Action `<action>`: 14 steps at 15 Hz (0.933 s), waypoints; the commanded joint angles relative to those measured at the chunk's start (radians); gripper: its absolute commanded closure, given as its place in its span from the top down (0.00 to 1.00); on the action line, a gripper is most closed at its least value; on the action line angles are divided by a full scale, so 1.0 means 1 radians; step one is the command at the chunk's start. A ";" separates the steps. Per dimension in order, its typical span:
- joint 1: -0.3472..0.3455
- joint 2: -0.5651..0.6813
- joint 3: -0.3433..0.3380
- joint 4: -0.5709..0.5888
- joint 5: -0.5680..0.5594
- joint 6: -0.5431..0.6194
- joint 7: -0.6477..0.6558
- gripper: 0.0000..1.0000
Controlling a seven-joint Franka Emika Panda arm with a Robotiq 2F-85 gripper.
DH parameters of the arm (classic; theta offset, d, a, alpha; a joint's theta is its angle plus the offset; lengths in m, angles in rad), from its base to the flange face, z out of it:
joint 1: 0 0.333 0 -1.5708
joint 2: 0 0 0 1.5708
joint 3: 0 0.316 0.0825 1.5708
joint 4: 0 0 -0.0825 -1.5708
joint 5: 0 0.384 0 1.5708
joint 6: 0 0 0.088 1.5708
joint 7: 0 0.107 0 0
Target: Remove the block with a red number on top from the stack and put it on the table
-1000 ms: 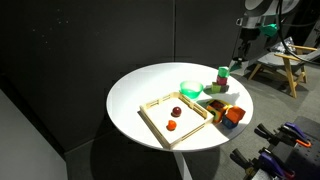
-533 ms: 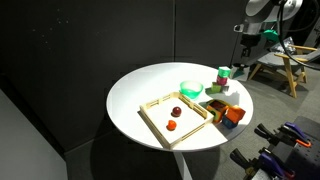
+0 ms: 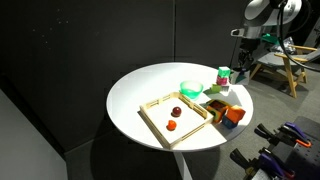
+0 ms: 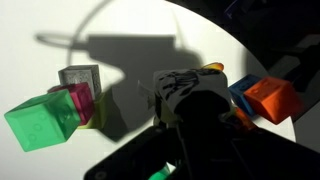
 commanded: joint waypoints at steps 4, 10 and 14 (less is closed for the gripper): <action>-0.008 0.008 0.002 -0.026 -0.010 0.043 -0.129 0.07; -0.015 0.056 0.001 -0.036 -0.036 0.131 -0.130 0.06; -0.023 0.090 0.003 -0.035 -0.047 0.172 -0.117 0.06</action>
